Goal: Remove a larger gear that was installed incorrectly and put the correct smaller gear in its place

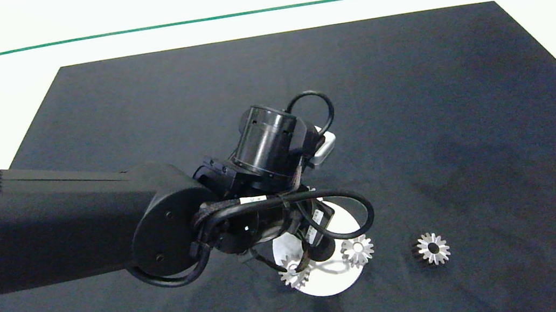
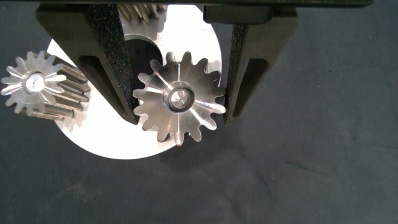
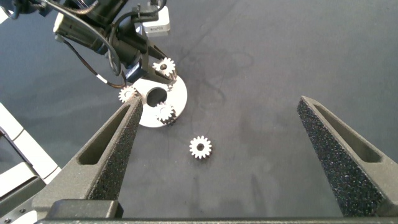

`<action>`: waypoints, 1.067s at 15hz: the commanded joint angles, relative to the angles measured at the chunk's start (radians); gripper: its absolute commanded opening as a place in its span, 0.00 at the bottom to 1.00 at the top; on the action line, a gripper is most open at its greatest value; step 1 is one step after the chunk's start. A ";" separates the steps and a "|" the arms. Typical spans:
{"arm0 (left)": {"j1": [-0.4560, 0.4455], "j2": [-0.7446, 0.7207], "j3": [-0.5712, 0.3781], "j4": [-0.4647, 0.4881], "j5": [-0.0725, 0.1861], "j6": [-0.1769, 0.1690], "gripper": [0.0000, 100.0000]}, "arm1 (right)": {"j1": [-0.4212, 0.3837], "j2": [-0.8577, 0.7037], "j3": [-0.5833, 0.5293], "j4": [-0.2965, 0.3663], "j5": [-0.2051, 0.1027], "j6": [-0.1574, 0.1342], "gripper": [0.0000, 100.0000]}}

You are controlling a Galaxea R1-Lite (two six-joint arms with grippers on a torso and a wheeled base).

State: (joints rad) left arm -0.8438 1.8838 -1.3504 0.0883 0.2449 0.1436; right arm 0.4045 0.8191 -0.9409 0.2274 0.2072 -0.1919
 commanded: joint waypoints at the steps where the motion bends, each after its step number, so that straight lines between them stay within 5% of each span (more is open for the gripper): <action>1: 0.000 -0.028 0.016 -0.001 0.002 0.001 0.30 | 0.001 0.003 0.001 0.001 0.001 -0.001 1.00; 8: 0.008 -0.146 0.089 -0.001 0.002 0.001 0.15 | 0.001 0.002 0.007 0.001 0.001 -0.003 1.00; 12: 0.080 -0.259 0.244 -0.009 -0.006 -0.001 0.08 | 0.001 0.002 0.008 0.001 0.001 -0.003 1.00; 16: 0.207 -0.276 0.433 -0.239 -0.030 -0.001 0.07 | 0.001 0.003 0.010 0.001 0.001 -0.003 1.00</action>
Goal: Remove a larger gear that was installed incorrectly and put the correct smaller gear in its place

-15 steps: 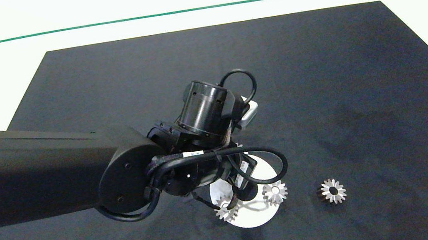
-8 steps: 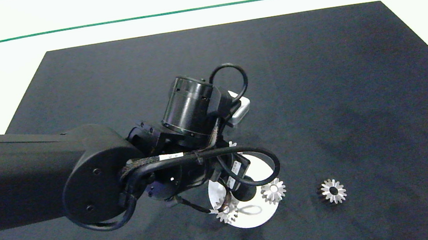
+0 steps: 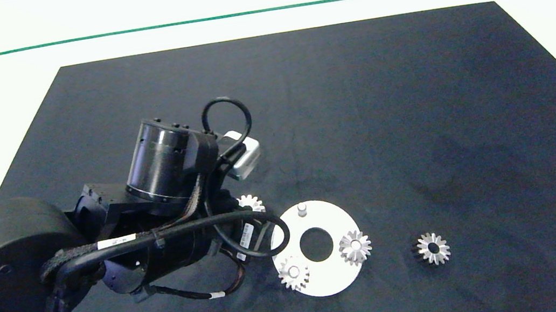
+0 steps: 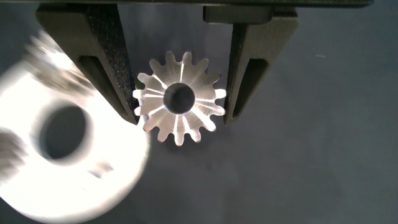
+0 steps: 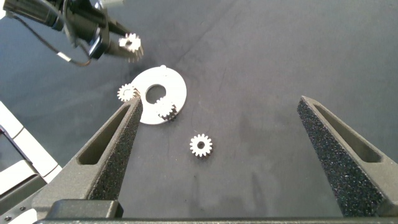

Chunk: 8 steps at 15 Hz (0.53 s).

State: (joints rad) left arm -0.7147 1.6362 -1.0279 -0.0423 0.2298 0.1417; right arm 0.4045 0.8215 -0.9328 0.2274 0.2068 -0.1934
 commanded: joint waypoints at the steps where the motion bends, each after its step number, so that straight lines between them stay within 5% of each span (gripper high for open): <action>1: 0.110 -0.029 0.157 -0.169 -0.037 0.002 0.07 | 0.001 0.001 0.002 0.001 0.002 -0.001 1.00; 5: 0.169 -0.053 0.221 -0.189 -0.096 0.001 0.07 | -0.001 0.008 0.002 0.001 0.002 -0.001 1.00; 6: 0.169 -0.067 0.229 -0.188 -0.098 0.001 1.00 | -0.001 0.008 0.005 0.000 0.002 -0.001 1.00; 8: 0.166 -0.095 0.236 -0.188 -0.099 0.002 1.00 | -0.001 0.008 0.006 0.001 0.002 -0.001 1.00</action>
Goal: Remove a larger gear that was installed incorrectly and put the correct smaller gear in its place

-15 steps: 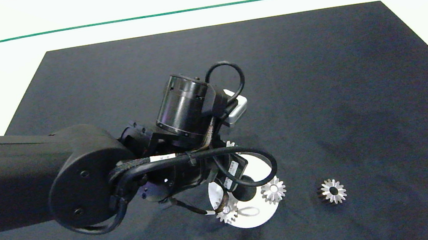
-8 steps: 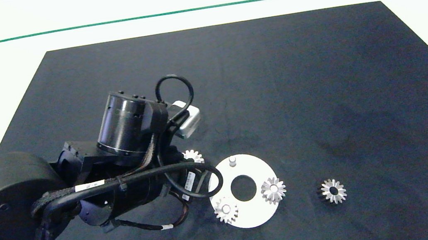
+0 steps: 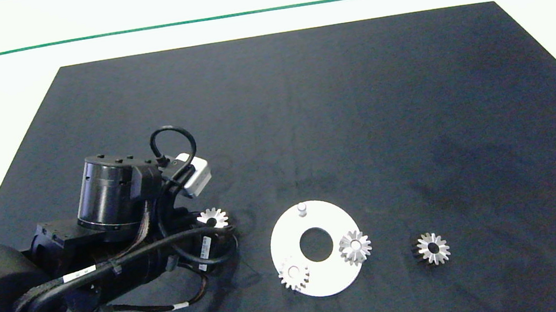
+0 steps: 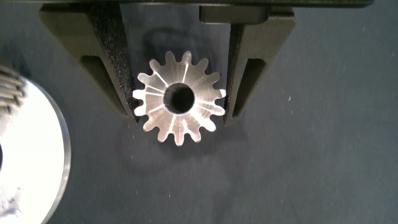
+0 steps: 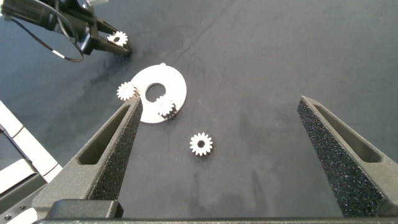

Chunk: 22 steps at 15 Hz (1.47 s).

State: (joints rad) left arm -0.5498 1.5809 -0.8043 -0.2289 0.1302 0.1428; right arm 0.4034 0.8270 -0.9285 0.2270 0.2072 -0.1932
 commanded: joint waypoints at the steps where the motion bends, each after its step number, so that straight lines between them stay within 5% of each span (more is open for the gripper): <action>1: -0.002 -0.053 0.013 0.002 0.000 0.000 1.00 | 0.000 0.003 0.002 0.002 0.001 -0.003 1.00; 6: 0.002 -0.074 0.028 0.003 0.000 -0.005 1.00 | 0.000 0.003 0.007 0.003 0.000 -0.005 1.00; 9: 0.048 -0.225 -0.038 0.028 0.006 -0.045 1.00 | -0.006 0.041 0.031 0.008 -0.006 -0.014 1.00; 12: 0.257 -0.375 -0.168 0.261 0.006 -0.061 1.00 | -0.008 0.130 0.080 0.008 -0.008 -0.017 1.00; 14: 0.378 -0.433 -0.300 0.431 0.009 -0.063 1.00 | -0.005 0.234 0.071 0.009 -0.012 -0.081 1.00; 15: 0.436 -0.472 -0.325 0.477 0.009 -0.057 1.00 | -0.003 0.287 0.071 0.012 -0.037 -0.112 1.00; 17: 0.518 -0.542 -0.369 0.504 0.008 -0.057 1.00 | 0.002 0.382 0.065 0.011 -0.085 -0.126 1.00; 19: 0.513 -0.602 -0.397 0.540 0.008 -0.057 1.00 | 0.034 0.426 0.060 0.028 -0.101 -0.160 1.00; 22: 0.476 -0.657 -0.431 0.606 0.008 -0.058 1.00 | 0.106 0.478 0.059 0.084 -0.209 -0.184 1.00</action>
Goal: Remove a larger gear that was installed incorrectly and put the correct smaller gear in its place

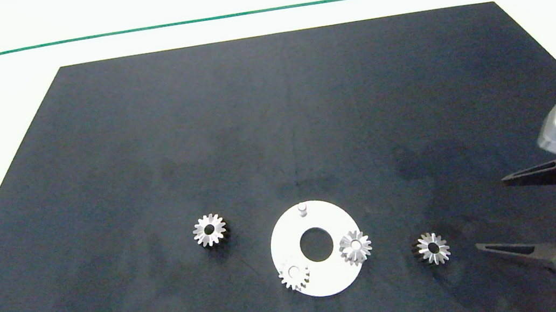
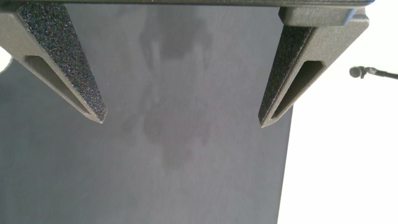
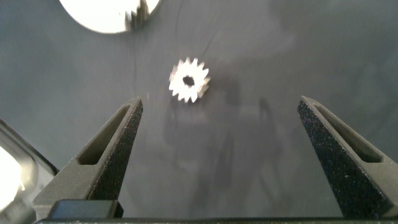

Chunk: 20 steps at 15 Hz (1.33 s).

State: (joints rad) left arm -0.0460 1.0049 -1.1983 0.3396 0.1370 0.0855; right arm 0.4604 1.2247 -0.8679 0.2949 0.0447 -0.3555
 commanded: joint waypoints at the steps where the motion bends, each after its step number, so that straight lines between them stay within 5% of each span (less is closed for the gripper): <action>1: -0.037 -0.094 -0.050 0.067 0.001 -0.001 1.00 | 0.061 0.098 -0.003 0.017 -0.055 -0.028 1.00; 10: -0.057 -0.134 -0.096 0.091 0.000 -0.004 1.00 | 0.093 0.249 -0.011 -0.023 -0.081 -0.046 1.00; 14: -0.057 -0.140 -0.098 0.090 0.000 -0.004 1.00 | 0.096 0.297 -0.016 -0.028 -0.118 -0.069 1.00; 20: -0.058 -0.154 -0.112 0.091 0.000 -0.004 1.00 | 0.109 0.329 -0.045 -0.031 -0.147 -0.074 0.89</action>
State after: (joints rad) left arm -0.1043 0.8519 -1.3085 0.4272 0.1355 0.0809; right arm 0.5677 1.5477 -0.9102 0.2626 -0.1009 -0.4266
